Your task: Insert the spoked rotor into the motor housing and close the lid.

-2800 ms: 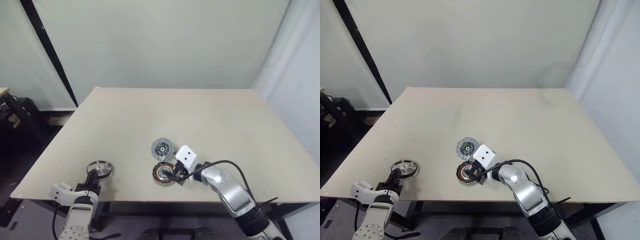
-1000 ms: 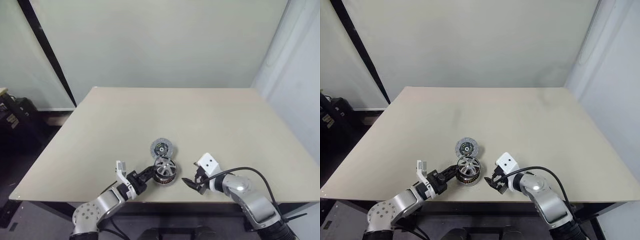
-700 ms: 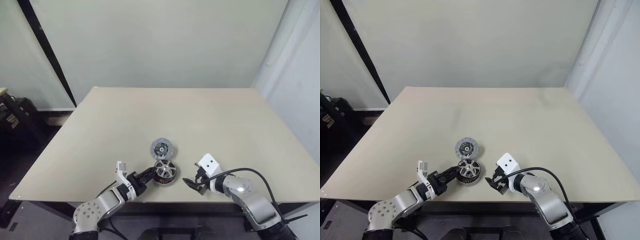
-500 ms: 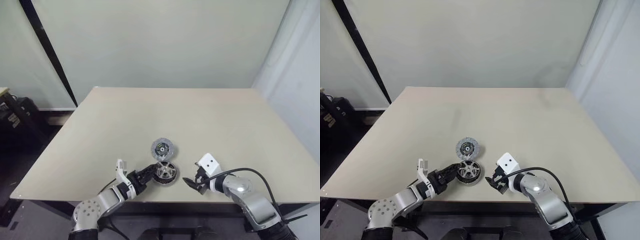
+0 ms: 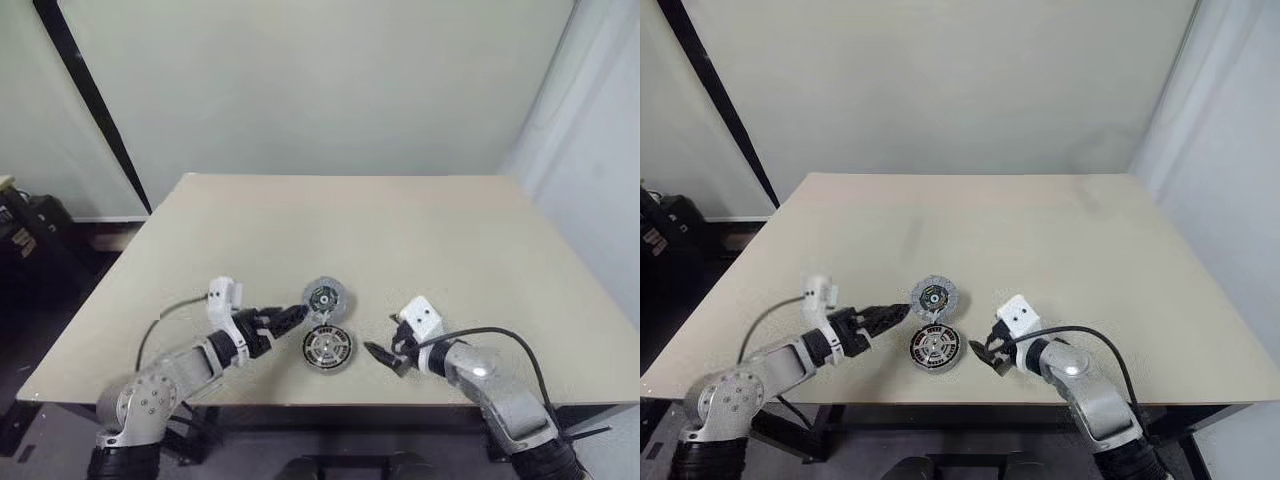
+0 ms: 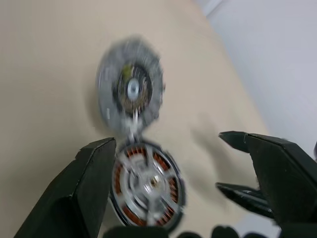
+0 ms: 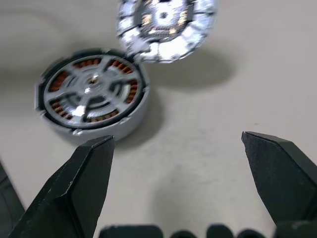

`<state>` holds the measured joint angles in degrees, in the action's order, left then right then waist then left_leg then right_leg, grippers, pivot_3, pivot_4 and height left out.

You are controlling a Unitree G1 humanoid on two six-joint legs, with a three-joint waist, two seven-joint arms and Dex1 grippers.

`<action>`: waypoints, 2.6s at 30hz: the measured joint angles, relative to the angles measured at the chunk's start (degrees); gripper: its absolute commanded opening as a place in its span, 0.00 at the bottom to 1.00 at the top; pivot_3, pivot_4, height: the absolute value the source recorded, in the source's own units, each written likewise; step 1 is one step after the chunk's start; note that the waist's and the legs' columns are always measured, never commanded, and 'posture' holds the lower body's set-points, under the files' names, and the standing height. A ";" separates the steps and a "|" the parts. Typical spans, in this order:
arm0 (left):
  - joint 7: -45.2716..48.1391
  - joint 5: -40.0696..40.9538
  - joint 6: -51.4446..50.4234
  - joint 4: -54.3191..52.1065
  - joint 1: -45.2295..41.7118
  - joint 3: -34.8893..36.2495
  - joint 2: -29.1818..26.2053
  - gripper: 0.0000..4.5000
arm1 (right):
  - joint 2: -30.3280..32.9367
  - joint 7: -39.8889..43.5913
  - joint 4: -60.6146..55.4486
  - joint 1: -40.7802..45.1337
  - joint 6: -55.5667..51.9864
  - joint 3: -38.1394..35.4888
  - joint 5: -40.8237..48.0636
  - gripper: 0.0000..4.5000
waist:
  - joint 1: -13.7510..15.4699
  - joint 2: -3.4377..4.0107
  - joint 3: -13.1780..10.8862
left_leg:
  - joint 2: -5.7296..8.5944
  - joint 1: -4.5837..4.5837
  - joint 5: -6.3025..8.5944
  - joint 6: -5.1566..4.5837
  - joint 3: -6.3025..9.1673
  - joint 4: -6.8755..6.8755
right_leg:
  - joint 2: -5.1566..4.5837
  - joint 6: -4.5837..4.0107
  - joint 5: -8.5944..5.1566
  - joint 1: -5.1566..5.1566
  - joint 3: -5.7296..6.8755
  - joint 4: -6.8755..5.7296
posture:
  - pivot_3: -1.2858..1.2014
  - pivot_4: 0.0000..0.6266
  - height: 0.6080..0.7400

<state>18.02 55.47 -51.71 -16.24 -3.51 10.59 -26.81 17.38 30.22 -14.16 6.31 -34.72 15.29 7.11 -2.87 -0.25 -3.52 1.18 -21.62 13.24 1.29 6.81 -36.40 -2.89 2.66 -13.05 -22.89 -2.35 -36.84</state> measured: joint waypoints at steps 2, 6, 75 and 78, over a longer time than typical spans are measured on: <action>3.18 -6.24 5.75 -0.51 0.39 -1.68 -2.32 0.99 | -3.98 -0.57 -0.45 0.75 -1.52 -1.23 2.66 1.00 | 0.01 0.06 0.00 | -0.01 0.05 -0.07 0.07 -0.03 0.20 | 0.02 -0.01 0.01 -0.04 -0.03 -0.01 | 0.52 0.00 1.00; 9.25 -15.33 17.63 0.87 3.06 -3.47 -2.15 1.00 | -9.82 -2.27 -0.04 3.10 -3.68 0.01 4.57 0.91 | 0.06 0.09 0.00 | 0.00 -0.04 -0.08 0.09 -0.01 0.28 | 0.01 -0.04 0.02 -0.21 -0.04 0.02 | 0.52 0.00 1.00; 8.11 -22.97 -2.34 2.69 2.94 -7.49 -0.30 0.01 | 2.96 23.35 0.77 33.43 -17.76 43.92 -24.09 1.00 | 0.03 0.07 -0.09 | 0.01 0.57 -0.07 0.12 0.15 0.30 | -0.04 0.00 0.03 0.29 0.14 0.00 | 0.52 0.00 1.00; 9.71 -23.01 -2.31 2.69 3.03 -7.65 -0.80 0.00 | 1.71 22.22 2.63 33.31 -17.72 43.94 -24.10 0.92 | 0.02 0.08 -0.09 | 0.01 0.58 -0.07 0.12 0.15 0.30 | -0.04 0.00 0.03 0.29 0.14 -0.01 | 0.52 0.00 1.00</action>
<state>27.73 32.46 -54.02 -13.56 -0.48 2.95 -27.61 19.09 52.44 -11.52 39.62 -52.45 59.23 -16.99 -2.85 -0.17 -3.61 1.19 -21.04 13.17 1.42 6.95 -36.10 -2.93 2.66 -13.02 -22.59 -2.21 -36.85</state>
